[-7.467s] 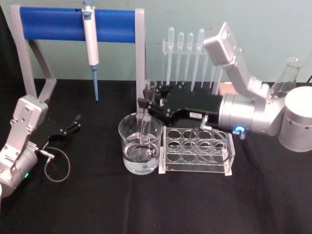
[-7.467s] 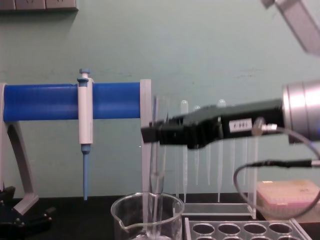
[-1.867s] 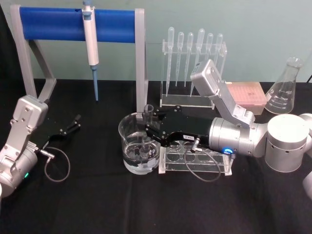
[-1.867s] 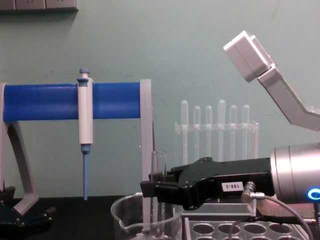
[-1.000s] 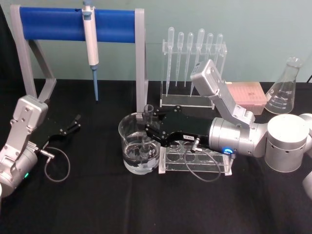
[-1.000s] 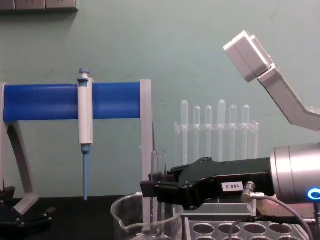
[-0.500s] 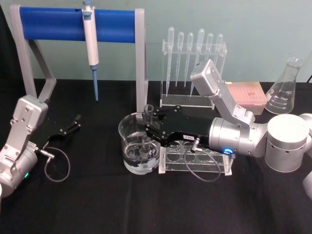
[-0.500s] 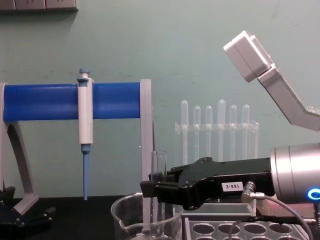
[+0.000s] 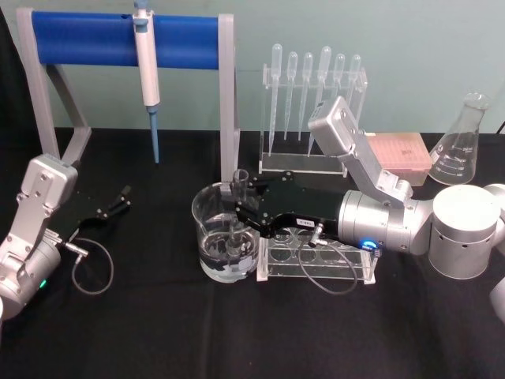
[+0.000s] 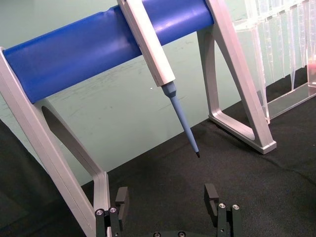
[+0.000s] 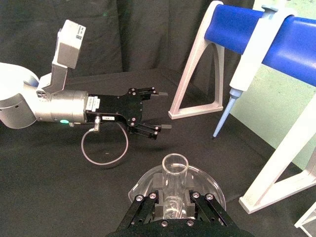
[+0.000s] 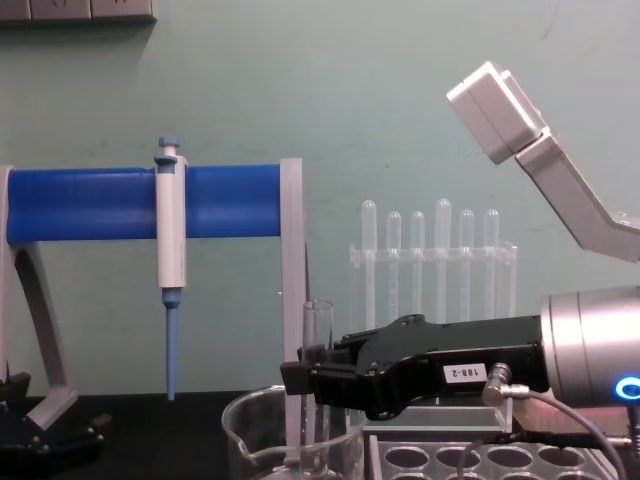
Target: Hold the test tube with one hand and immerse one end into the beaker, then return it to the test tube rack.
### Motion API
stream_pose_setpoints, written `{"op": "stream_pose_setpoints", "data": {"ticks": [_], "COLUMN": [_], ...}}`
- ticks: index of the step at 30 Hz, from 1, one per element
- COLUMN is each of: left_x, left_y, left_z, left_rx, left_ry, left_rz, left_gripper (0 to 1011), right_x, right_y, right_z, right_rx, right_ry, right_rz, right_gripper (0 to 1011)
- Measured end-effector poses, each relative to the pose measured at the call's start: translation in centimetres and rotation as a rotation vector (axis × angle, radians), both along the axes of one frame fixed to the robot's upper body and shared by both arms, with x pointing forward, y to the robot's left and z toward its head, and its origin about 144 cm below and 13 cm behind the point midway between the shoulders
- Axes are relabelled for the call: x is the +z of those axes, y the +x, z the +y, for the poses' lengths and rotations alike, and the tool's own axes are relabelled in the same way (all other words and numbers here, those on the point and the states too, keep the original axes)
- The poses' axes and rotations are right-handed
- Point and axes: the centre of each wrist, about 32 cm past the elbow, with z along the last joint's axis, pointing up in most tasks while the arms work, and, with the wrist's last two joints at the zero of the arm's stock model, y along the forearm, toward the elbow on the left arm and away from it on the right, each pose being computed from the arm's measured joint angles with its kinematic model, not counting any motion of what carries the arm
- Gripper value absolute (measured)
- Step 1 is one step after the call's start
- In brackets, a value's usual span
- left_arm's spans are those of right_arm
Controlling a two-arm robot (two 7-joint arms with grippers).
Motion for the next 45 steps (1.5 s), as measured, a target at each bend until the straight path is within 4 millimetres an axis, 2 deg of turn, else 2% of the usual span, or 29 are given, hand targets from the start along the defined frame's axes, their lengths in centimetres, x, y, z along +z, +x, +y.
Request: {"op": "stream_pose_setpoints", "data": {"ticks": [45], "left_x": [0.00], "left_y": [0.00], "left_z": [0.00], "left_rx": [0.000], "left_ry": [0.000], "left_rz": [0.000], "left_gripper": [1000], "right_x": [0.00], "right_y": [0.00], "right_z": [0.00], "right_rx": [0.000], "right_ry": [0.000], "right_rz": [0.000], "right_gripper": [225]}}
